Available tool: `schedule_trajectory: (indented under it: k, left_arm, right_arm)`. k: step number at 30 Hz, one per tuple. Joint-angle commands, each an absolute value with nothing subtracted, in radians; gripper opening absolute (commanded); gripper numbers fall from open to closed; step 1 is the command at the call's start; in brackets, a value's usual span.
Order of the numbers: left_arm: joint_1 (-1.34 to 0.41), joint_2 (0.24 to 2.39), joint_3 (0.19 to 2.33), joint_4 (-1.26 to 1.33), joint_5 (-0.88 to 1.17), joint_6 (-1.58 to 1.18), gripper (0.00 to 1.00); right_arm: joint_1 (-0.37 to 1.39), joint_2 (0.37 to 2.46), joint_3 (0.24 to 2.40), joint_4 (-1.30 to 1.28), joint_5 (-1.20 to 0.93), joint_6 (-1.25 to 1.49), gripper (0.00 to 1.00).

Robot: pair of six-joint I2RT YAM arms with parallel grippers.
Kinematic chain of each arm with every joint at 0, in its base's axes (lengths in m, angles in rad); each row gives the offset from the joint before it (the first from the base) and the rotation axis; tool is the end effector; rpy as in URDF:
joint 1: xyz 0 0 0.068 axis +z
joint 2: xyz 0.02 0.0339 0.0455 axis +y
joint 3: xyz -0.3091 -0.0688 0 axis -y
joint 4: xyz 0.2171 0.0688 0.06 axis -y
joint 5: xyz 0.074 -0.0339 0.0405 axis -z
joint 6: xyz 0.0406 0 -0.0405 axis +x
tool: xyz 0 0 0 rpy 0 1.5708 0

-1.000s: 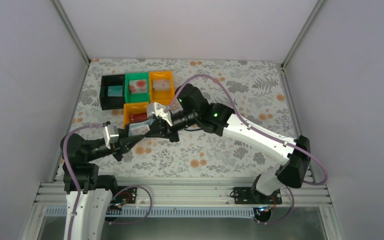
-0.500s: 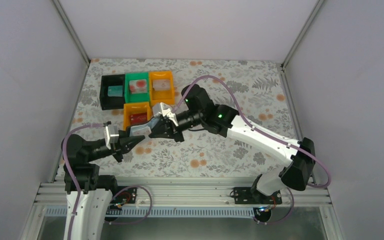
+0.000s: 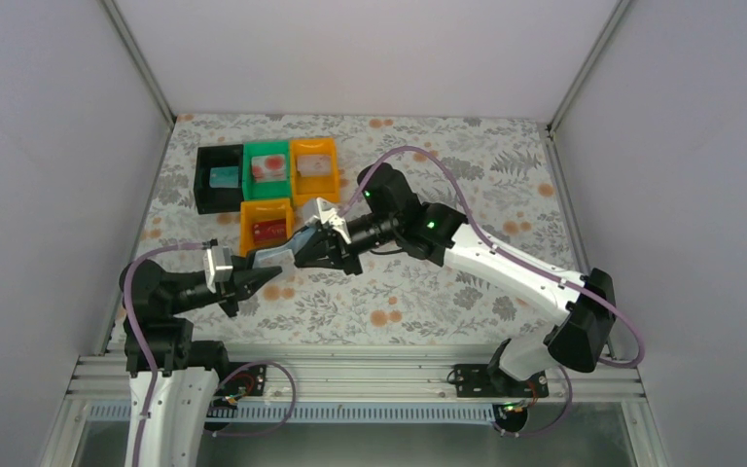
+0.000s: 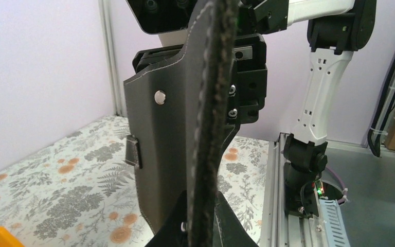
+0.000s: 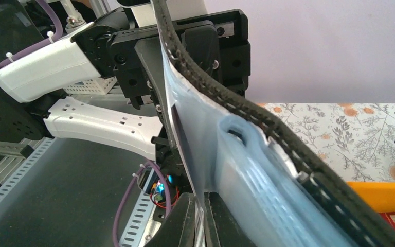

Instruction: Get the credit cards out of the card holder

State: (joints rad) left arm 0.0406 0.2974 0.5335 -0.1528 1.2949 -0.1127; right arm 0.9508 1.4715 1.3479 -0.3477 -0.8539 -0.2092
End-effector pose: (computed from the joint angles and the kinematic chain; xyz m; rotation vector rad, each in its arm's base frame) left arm 0.0079 -0.0388 0.3203 0.9410 1.3426 -1.0068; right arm 0.1505 0.2635 0.4081 -1.5973 1.3979 1.3209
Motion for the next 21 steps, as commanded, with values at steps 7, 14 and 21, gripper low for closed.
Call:
schedule_trajectory:
  k: [7, 14, 21]
  left_arm:
    - [0.04, 0.302, 0.552, -0.127, 1.374, -0.068, 0.02]
    - [0.04, 0.297, 0.544, -0.109, 1.37, -0.085, 0.02]
    - [0.04, 0.294, 0.537, -0.104, 1.358, -0.092, 0.02]
  right_arm:
    - [0.991, 1.472, 1.364, -0.234, -0.71, -0.169, 0.04]
    - [1.037, 1.478, 1.367, -0.171, -0.732, -0.177, 0.05]
    - [1.067, 1.488, 1.389, -0.143, -0.795, -0.199, 0.06]
